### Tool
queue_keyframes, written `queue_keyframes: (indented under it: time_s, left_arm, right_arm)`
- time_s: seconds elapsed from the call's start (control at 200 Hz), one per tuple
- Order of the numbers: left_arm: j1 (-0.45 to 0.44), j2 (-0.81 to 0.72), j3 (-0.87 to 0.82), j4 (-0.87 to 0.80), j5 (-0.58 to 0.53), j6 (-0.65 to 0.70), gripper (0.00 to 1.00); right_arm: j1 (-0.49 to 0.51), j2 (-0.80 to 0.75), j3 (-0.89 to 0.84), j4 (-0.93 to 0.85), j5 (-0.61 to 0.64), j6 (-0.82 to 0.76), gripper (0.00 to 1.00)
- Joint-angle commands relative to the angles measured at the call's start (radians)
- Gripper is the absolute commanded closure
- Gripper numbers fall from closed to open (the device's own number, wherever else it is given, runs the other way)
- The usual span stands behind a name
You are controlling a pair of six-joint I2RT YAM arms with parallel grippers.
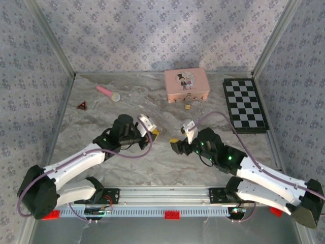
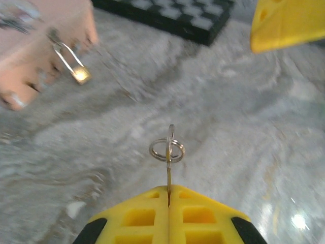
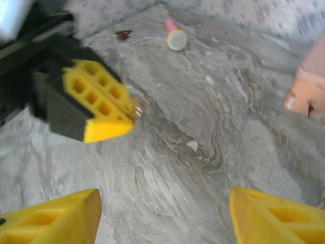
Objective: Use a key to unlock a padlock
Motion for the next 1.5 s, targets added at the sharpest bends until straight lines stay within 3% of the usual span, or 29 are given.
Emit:
queue_keyframes:
  time_s: [0.0, 0.37, 0.72, 1.104, 1.499]
  left_arm:
    - [-0.037, 0.08, 0.112, -0.2, 0.074, 0.035, 1.0]
    - [-0.16, 0.295, 0.417, -0.63, -0.203, 0.0, 1.0]
    - [-0.237, 0.421, 0.665, -1.022, -0.25, 0.113, 1.0]
    - [-0.238, 0.397, 0.714, -1.064, -0.164, 0.218, 1.0]
    - [-0.248, 0.375, 0.7, -1.073, -0.118, 0.238, 1.0]
  right_arm:
    - [0.004, -0.037, -0.072, 0.119, -0.092, -0.24, 0.33]
    - [-0.096, -0.07, -0.303, 0.388, -0.263, -0.09, 0.35]
    - [-0.206, -0.019, -0.378, 0.57, -0.489, 0.07, 0.41]
    - [-0.218, 0.125, -0.355, 0.755, -0.683, 0.159, 0.52]
    - [-0.214, 0.167, -0.329, 0.771, -0.73, 0.172, 0.67]
